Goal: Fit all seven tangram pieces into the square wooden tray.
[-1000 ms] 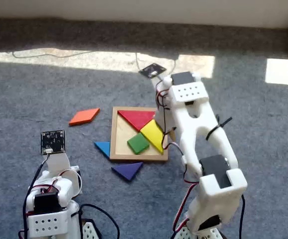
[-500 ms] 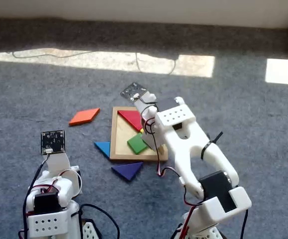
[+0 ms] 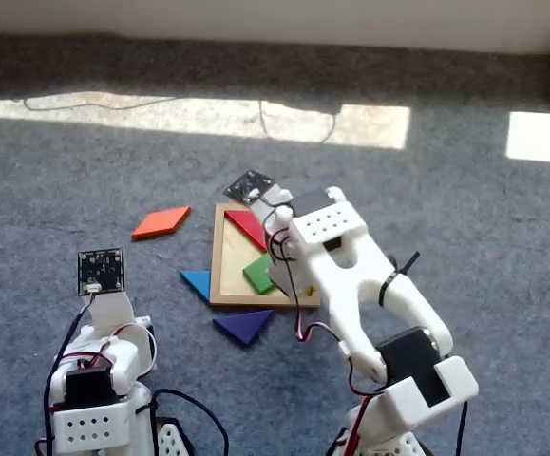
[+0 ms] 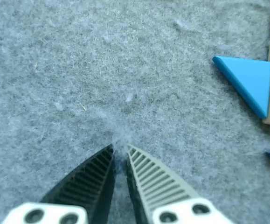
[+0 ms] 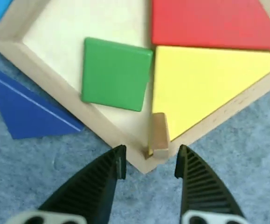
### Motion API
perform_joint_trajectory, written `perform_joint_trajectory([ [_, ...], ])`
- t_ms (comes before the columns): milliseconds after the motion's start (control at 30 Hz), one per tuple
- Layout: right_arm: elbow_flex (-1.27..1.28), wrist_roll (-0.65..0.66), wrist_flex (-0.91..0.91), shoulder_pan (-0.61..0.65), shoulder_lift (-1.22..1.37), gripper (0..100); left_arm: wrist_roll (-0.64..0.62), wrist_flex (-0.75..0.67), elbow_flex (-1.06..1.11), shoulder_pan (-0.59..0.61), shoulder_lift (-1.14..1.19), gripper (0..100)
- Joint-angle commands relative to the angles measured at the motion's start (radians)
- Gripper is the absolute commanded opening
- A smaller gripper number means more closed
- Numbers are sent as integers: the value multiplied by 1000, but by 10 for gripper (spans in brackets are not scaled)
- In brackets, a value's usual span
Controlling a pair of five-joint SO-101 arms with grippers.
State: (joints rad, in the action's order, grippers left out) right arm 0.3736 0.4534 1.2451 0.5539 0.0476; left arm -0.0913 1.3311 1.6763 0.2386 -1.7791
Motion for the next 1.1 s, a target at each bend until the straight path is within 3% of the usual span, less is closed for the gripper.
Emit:
perform_joint_trajectory([
  [0,-10,-40,13,39,-12,174,5,5,21,10,-39,6],
  [600,-12,-74,12,70,-13,171,5,5,21,10,-39,6],
  [700,-12,-74,12,70,-24,90,5,5,21,10,-39,6],
  [767,-12,-74,13,65,-68,8,5,5,21,10,-39,6],
  [1067,102,-74,74,-13,-440,5,5,5,21,10,-39,6],
])
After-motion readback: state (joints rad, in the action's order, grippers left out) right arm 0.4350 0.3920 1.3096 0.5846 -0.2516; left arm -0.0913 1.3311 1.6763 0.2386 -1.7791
